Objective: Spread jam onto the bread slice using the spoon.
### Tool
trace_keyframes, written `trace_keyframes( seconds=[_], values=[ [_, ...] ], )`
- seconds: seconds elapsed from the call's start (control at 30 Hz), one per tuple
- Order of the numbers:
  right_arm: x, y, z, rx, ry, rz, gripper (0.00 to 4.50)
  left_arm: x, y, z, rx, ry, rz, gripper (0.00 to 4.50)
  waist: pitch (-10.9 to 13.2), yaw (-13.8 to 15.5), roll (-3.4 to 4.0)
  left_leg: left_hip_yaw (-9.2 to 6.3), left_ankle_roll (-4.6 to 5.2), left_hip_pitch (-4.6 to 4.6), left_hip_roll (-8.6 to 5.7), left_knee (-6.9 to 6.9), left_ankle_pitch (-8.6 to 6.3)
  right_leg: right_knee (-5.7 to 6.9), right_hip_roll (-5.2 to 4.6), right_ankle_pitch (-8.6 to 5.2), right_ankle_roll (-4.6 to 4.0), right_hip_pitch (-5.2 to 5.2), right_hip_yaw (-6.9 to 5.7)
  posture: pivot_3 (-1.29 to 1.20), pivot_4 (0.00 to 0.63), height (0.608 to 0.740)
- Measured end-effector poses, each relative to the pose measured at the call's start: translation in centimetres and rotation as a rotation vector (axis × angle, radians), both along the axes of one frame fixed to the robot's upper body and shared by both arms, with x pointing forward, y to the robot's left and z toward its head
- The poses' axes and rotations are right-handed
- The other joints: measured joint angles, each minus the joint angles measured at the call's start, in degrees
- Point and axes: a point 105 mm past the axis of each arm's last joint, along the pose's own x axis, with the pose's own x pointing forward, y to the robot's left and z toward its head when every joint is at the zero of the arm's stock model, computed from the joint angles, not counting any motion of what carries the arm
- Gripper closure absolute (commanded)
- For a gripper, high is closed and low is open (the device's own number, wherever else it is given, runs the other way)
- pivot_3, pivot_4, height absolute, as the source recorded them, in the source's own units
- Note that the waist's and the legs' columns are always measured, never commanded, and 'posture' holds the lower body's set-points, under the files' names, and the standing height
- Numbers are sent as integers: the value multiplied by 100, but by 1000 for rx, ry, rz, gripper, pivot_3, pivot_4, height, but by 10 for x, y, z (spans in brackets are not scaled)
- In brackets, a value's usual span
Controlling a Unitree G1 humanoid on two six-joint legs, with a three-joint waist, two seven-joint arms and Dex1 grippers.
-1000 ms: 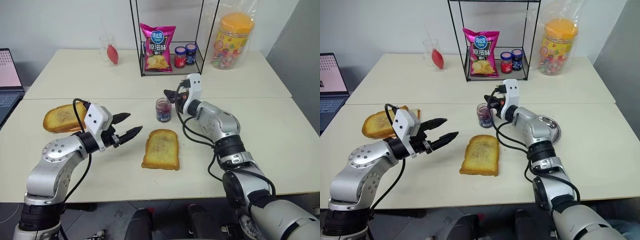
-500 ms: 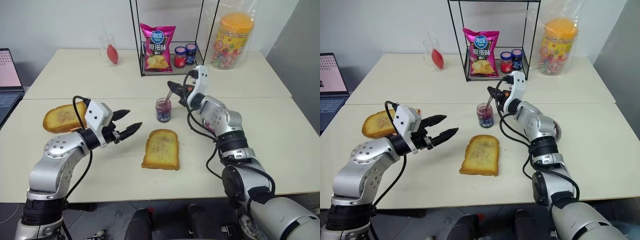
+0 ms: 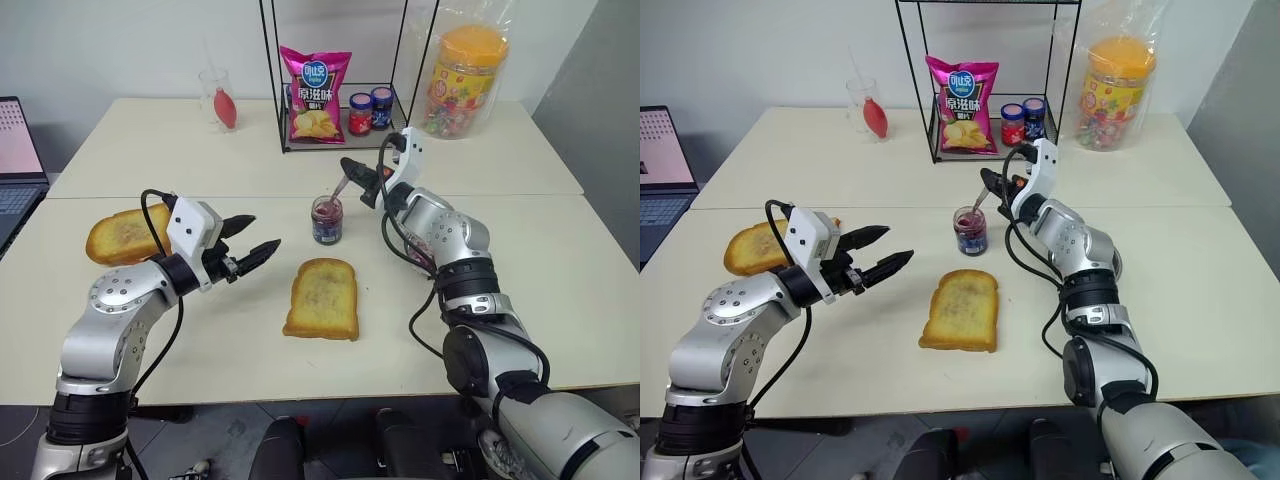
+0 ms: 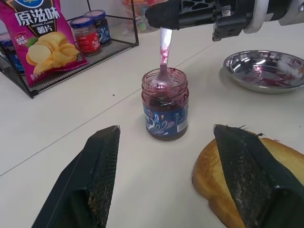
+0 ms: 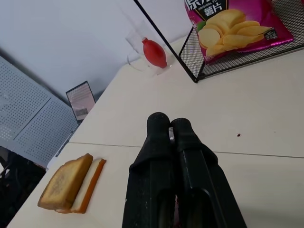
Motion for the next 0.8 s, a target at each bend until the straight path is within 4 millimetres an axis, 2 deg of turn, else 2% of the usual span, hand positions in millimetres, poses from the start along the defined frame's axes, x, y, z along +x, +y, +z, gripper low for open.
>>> trace_keyframes(
  seconds=[0.43,0.8],
  values=[
    [3,-9,0,87,78,-32,4492,3,-4,7,-1,-32,-9,1219,0,-1,0,0,0,-1,0,-2,0,0,1,0,0,-1,0,0,150,740],
    [3,-13,-1,144,125,-37,4492,5,-4,4,1,-19,-7,1219,0,-1,0,0,0,-1,0,-3,0,-2,1,0,0,-1,0,0,150,740]
  ],
)
